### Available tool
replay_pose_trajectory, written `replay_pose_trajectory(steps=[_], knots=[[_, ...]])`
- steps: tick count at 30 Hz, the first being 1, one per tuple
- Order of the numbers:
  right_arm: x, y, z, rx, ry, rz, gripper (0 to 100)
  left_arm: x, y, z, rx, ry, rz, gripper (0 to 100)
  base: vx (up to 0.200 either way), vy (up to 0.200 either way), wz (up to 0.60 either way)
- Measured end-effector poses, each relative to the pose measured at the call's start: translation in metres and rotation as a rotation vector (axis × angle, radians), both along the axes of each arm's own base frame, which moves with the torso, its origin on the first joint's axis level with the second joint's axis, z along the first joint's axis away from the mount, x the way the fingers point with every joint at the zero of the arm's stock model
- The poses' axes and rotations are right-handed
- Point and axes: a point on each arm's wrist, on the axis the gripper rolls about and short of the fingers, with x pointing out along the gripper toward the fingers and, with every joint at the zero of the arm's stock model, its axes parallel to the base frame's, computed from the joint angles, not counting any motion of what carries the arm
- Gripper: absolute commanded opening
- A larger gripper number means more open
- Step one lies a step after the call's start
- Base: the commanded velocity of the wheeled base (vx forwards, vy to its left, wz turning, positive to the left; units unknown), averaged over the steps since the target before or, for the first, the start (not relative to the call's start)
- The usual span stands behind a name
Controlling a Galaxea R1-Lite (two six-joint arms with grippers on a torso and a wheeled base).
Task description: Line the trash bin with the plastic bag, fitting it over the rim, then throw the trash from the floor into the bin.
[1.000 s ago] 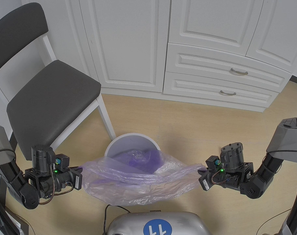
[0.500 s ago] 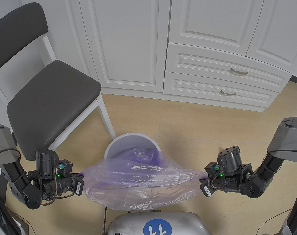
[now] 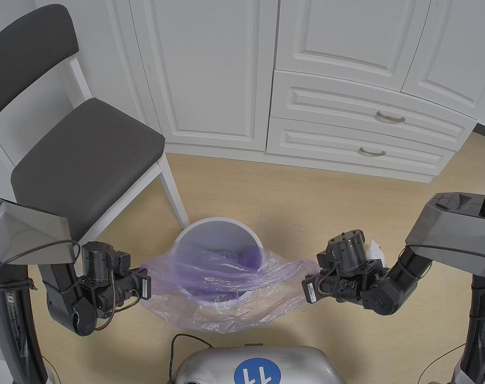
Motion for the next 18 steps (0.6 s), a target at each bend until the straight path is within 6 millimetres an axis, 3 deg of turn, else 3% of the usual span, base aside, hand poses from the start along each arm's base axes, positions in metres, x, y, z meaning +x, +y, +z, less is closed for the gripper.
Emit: replay_pose_trajectory(steps=[7, 18], knots=[[0.019, 0.016, 0.002, 0.118, -0.1, -0.049, 0, 0.015, -0.007, -0.015, -0.057, -0.006, 0.054, 0, 0.0, 0.0, 0.0], [0.019, 0.013, -0.001, 0.118, -0.102, -0.055, 0, 0.02, -0.01, -0.001, -0.13, -0.137, 0.05, 0, 0.0, 0.0, 0.0]])
